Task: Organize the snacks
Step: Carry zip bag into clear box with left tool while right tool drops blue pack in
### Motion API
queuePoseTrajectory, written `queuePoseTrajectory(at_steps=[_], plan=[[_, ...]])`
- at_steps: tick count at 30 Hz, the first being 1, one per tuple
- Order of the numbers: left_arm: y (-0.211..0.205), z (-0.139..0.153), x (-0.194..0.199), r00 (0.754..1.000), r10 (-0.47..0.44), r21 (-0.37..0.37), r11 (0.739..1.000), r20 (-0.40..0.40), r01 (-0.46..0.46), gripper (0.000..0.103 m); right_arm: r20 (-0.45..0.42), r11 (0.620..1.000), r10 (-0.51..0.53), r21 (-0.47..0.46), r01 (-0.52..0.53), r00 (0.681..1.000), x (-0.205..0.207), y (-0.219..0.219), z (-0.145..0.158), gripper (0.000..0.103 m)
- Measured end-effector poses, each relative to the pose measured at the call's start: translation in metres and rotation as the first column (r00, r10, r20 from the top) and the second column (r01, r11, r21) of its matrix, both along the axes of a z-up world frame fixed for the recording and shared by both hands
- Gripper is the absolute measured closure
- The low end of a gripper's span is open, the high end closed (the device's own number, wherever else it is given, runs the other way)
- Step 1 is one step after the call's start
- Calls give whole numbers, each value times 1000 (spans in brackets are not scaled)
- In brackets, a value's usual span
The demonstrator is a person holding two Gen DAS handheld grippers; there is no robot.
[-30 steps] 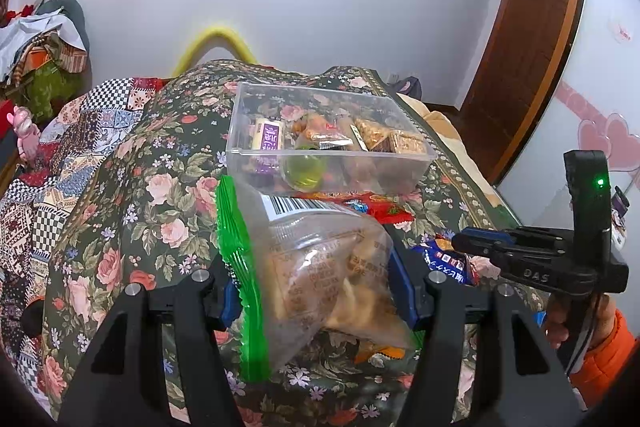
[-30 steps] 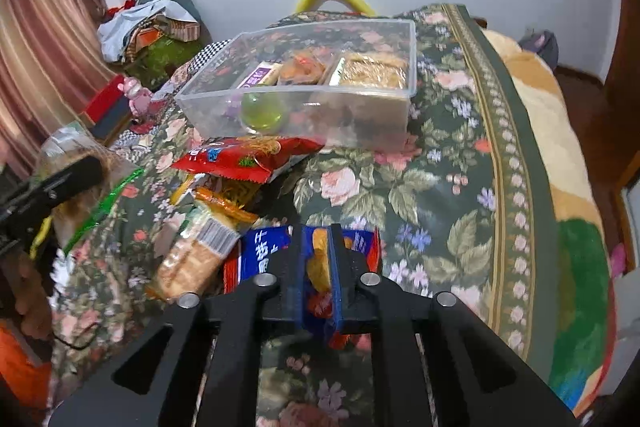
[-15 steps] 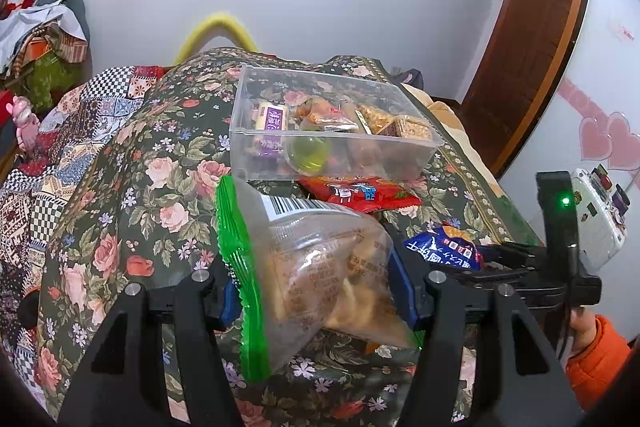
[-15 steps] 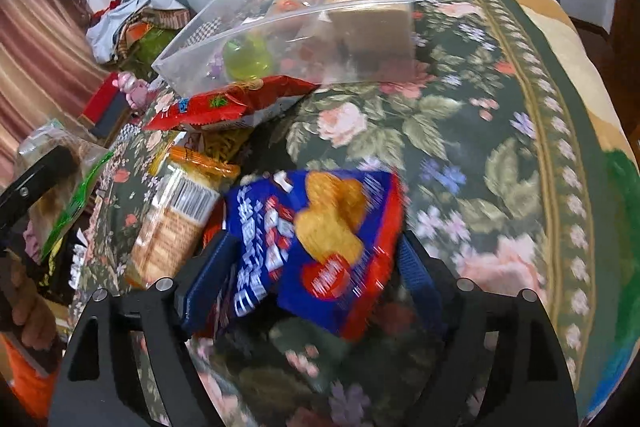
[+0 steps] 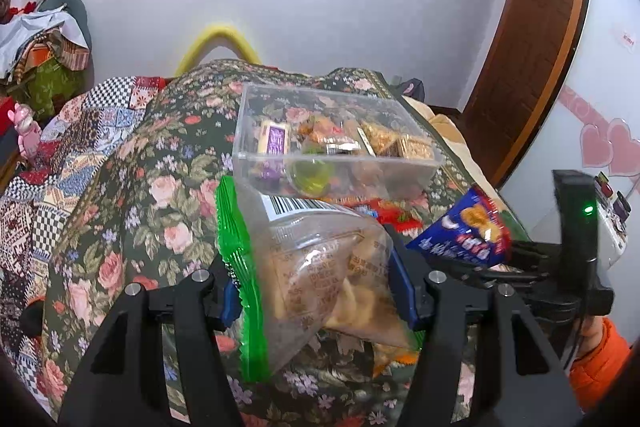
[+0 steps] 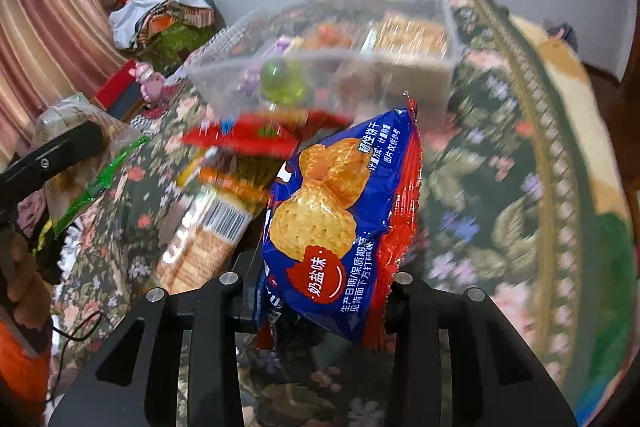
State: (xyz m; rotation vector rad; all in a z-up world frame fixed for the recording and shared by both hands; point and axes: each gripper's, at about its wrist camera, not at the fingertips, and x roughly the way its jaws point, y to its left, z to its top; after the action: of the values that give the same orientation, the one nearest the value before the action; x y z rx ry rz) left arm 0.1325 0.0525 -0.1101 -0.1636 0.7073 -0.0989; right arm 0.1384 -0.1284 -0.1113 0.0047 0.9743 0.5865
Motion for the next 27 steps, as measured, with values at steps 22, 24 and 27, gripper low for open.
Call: queuePoseTrajectory(at_steps=[22, 24, 27], plan=[[13, 36, 106, 995, 46, 21, 999, 85, -48, 43, 220, 1000, -20, 9, 19, 975, 73, 26, 67, 70], [15, 32, 119, 996, 51, 16, 999, 75, -52, 43, 219, 1000, -16, 0, 17, 976, 83, 32, 63, 70], [16, 22, 137, 997, 57, 20, 998, 52, -58, 43, 211, 1000, -11, -14, 15, 977, 94, 40, 57, 70]])
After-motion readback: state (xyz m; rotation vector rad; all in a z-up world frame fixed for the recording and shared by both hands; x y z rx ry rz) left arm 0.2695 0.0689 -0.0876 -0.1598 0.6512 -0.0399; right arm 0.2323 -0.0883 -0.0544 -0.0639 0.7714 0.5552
